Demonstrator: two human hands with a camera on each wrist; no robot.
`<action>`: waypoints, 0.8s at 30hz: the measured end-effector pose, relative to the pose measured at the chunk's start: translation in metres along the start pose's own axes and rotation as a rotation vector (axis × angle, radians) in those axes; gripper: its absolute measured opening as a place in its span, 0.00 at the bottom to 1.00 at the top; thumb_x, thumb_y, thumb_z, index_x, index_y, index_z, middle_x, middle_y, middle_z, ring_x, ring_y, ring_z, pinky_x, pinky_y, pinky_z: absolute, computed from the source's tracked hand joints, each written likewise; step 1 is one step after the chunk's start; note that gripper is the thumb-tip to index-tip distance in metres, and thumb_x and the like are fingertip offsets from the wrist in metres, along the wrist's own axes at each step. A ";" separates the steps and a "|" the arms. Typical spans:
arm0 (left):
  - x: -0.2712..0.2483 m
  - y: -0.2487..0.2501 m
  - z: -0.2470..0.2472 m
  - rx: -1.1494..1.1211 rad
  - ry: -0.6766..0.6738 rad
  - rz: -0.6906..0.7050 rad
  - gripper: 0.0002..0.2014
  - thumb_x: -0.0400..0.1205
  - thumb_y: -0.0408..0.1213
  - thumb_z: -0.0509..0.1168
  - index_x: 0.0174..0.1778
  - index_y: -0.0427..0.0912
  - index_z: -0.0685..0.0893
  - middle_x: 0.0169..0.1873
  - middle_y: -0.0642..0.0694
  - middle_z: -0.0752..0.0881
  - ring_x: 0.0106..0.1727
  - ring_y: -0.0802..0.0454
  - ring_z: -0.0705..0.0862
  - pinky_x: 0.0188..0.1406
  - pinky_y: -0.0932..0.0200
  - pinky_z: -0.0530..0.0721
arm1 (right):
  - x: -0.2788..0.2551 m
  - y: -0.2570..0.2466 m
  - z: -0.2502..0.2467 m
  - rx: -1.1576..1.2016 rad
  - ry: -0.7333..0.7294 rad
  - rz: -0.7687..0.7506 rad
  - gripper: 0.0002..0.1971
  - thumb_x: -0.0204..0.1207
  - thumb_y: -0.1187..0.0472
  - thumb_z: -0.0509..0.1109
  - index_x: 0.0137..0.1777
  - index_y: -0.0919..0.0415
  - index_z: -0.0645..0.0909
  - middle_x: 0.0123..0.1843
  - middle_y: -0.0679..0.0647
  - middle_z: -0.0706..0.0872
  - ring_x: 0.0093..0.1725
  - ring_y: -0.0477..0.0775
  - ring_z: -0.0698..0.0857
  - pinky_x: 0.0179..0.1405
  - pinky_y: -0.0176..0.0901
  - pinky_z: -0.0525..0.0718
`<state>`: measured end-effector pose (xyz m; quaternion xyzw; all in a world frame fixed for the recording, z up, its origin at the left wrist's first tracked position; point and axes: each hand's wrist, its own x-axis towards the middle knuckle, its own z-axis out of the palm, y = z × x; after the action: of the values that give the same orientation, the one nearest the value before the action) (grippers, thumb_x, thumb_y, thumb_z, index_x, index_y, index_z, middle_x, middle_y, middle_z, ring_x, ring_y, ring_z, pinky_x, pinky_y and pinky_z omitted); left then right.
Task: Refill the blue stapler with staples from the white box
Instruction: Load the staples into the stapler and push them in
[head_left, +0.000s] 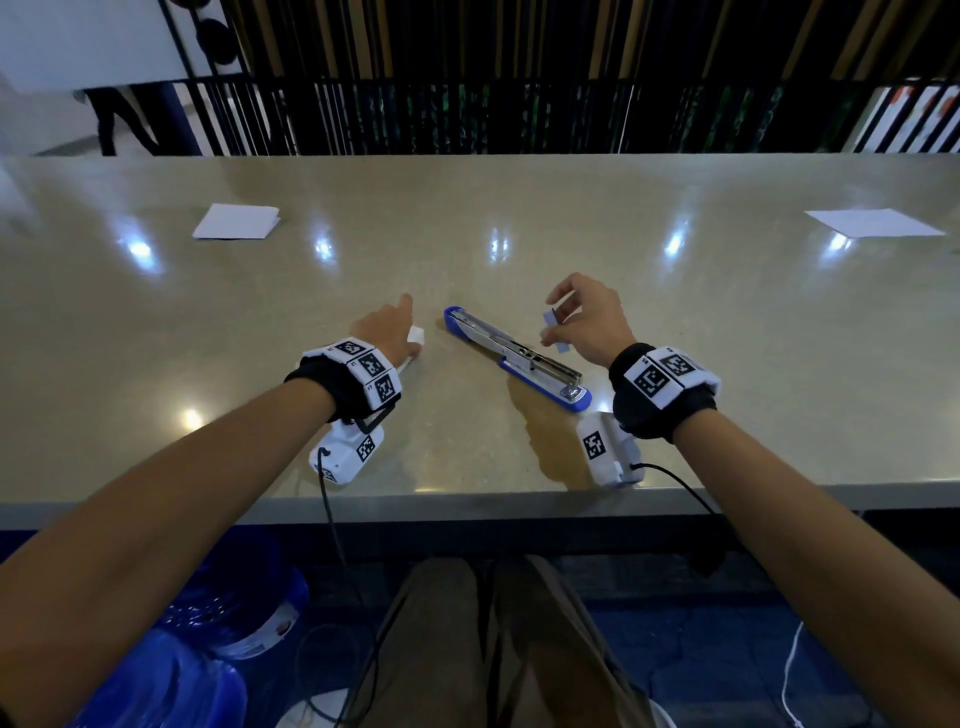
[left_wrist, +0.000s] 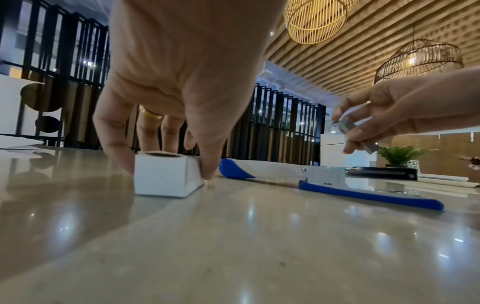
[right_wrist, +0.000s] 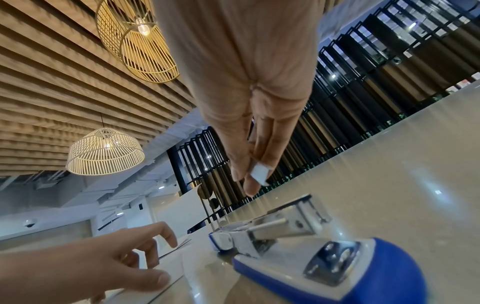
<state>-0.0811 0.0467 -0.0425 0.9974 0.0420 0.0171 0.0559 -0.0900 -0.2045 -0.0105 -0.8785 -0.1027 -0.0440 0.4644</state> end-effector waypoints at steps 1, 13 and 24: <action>0.001 -0.001 0.000 0.008 -0.001 -0.018 0.27 0.78 0.41 0.68 0.70 0.36 0.66 0.61 0.33 0.81 0.59 0.33 0.83 0.55 0.42 0.80 | 0.001 0.001 -0.001 -0.027 0.021 -0.003 0.18 0.62 0.74 0.79 0.46 0.61 0.77 0.39 0.58 0.83 0.39 0.58 0.86 0.35 0.40 0.84; -0.012 0.080 -0.011 -0.353 0.127 0.728 0.23 0.80 0.43 0.65 0.71 0.40 0.75 0.64 0.43 0.81 0.64 0.50 0.79 0.66 0.56 0.75 | 0.000 0.008 -0.007 0.029 -0.037 0.038 0.16 0.61 0.72 0.80 0.50 0.69 0.86 0.30 0.53 0.85 0.23 0.39 0.85 0.28 0.29 0.85; -0.005 0.104 -0.004 -0.889 0.045 0.503 0.09 0.73 0.27 0.73 0.48 0.28 0.87 0.37 0.38 0.88 0.32 0.63 0.86 0.35 0.69 0.84 | -0.008 0.015 -0.013 0.201 -0.036 0.051 0.14 0.60 0.75 0.81 0.42 0.68 0.81 0.33 0.57 0.84 0.29 0.53 0.86 0.31 0.38 0.90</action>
<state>-0.0773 -0.0559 -0.0265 0.8557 -0.2097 0.0678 0.4681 -0.0945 -0.2241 -0.0165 -0.8305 -0.0927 -0.0058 0.5492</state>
